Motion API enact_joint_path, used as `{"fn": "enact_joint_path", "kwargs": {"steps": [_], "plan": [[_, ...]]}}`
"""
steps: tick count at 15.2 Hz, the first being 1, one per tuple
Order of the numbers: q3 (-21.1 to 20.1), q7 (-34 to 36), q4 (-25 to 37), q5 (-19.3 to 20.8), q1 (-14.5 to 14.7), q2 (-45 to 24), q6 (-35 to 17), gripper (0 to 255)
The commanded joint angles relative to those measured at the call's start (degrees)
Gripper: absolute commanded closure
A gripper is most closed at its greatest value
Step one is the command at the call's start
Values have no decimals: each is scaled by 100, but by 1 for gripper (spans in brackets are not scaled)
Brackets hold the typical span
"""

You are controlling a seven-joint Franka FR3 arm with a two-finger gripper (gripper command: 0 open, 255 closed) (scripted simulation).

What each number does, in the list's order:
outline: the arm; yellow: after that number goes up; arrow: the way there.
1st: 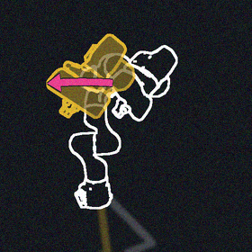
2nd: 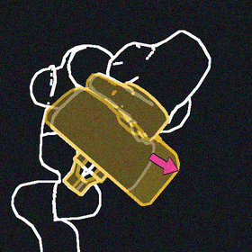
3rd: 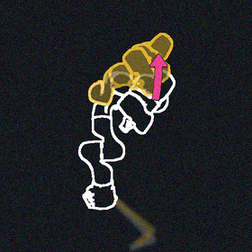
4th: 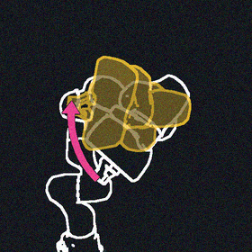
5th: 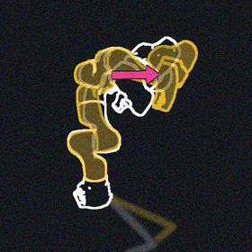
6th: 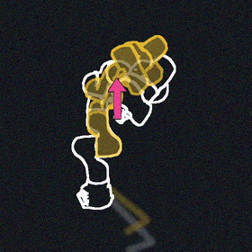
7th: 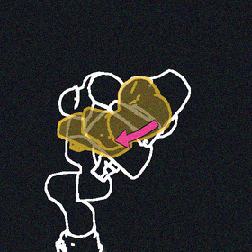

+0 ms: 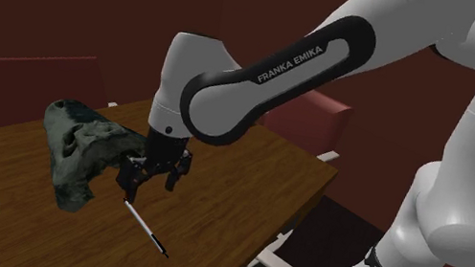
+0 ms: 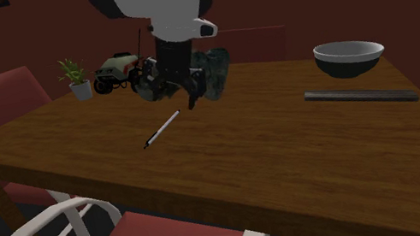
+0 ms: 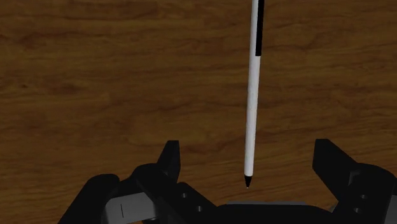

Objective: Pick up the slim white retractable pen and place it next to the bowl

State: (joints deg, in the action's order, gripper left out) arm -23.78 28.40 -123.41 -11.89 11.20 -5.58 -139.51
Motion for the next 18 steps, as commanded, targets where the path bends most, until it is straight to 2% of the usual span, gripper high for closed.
{"fn": "enact_joint_path", "kwargs": {"steps": [1, 8, 16, 17, 18], "plan": [[-7, 156, 230, 105, 53, -242, -97, 0], [18, 309, 219, 329, 176, -735, -591, 0], [19, 308, 219, 329, 178, -735, -590, 0], [19, 308, 219, 329, 178, -735, -590, 255], [19, 308, 219, 329, 178, -735, -590, 255]]}}
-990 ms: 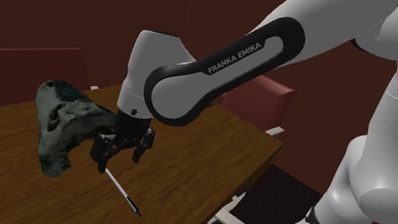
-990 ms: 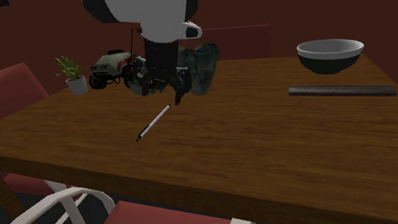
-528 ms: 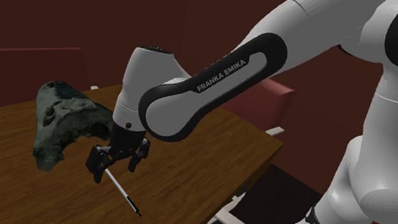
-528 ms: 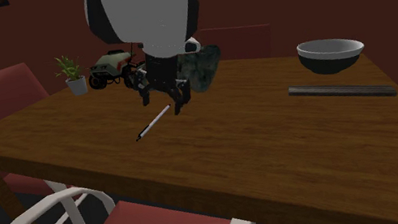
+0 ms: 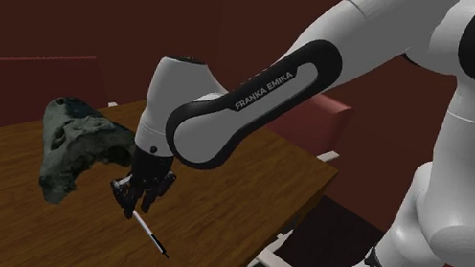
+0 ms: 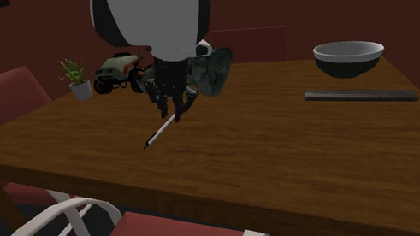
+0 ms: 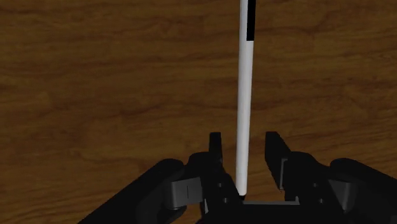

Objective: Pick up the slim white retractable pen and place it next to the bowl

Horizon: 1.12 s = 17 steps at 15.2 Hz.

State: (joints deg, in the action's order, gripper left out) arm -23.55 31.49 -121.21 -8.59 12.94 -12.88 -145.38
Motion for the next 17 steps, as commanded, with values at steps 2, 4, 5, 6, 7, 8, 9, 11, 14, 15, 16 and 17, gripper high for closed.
{"fn": "enact_joint_path", "kwargs": {"steps": [2, 4, 5, 6, 7, 8, 9, 11, 14, 15, 16, 17], "plan": [[-3, -3, -3, -2, 2, -4, -3, 255], [-4, -3, -3, -3, 1, -3, -2, 255], [-4, -4, -3, -3, 1, -3, -2, 255], [-4, -4, -3, -3, 1, -3, -2, 255], [-3, -3, -3, -3, 1, -3, -2, 255], [-4, 0, -2, -1, 3, -5, -3, 255], [-10, -2, 19, -17, -5, 46, 66, 255], [-21, -2, 67, -47, -20, 144, 207, 255], [-33, -1, 148, -88, -41, 284, 420, 255], [-36, 0, 177, -101, -47, 329, 491, 255], [-38, 2, 207, -112, -53, 372, 563, 255], [-40, 4, 239, -124, -58, 415, 634, 255]]}}
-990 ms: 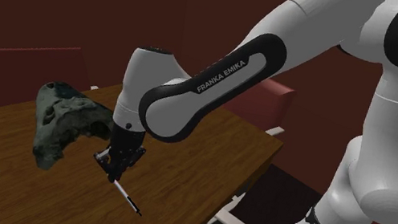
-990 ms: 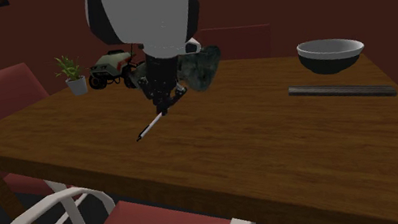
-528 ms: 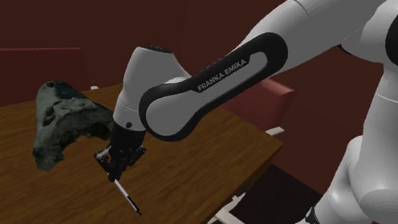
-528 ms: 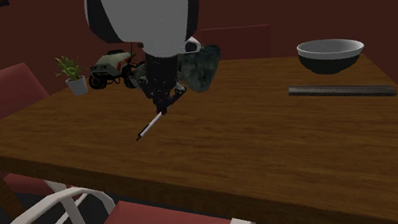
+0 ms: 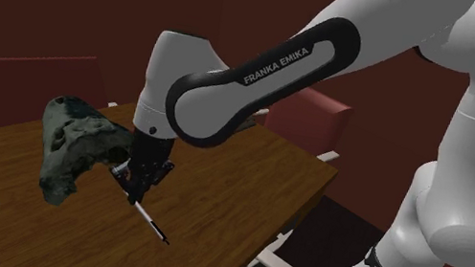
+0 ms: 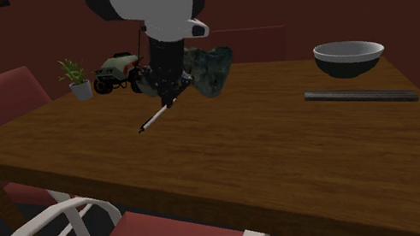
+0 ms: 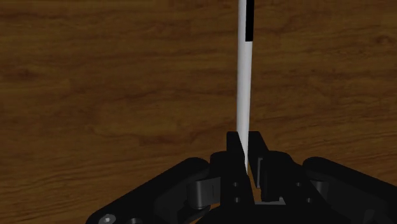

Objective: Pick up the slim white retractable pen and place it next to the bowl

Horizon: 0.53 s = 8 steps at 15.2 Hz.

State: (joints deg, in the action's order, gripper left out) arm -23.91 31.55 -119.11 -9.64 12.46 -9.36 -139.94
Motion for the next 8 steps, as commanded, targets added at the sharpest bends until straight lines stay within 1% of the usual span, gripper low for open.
{"fn": "enact_joint_path", "kwargs": {"steps": [1, 8], "plan": [[-6, 0, 62, -30, -15, 104, 162, 255], [-9, 26, 326, -89, -47, 362, 669, 255]]}}
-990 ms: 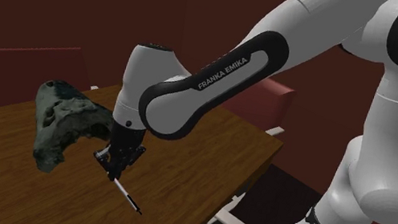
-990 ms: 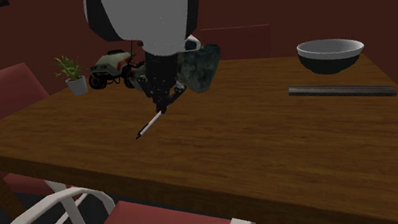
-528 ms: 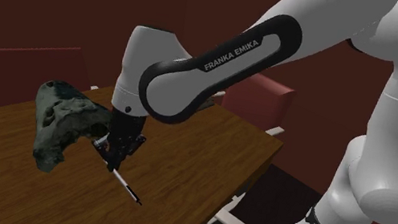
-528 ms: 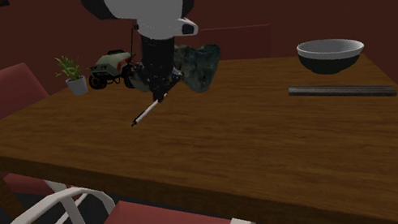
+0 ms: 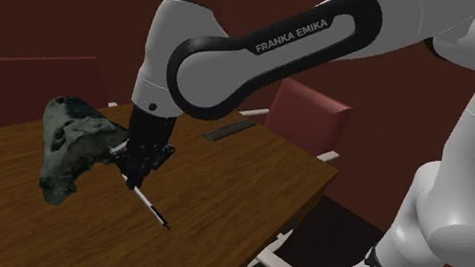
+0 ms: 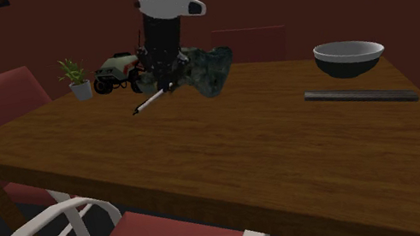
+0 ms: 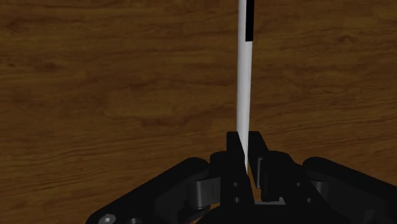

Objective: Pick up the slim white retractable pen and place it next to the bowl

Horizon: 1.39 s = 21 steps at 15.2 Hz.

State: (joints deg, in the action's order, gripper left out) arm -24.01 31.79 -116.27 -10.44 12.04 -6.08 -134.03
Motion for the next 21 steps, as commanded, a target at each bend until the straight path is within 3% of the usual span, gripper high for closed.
{"fn": "enact_joint_path", "kwargs": {"steps": [1, 13, 21], "plan": [[2, 7, 85, -14, -10, 66, 150, 255], [17, 87, 644, -46, -46, 344, 967, 255], [512, -1044, 734, -280, -611, 325, 1255, 255]]}}
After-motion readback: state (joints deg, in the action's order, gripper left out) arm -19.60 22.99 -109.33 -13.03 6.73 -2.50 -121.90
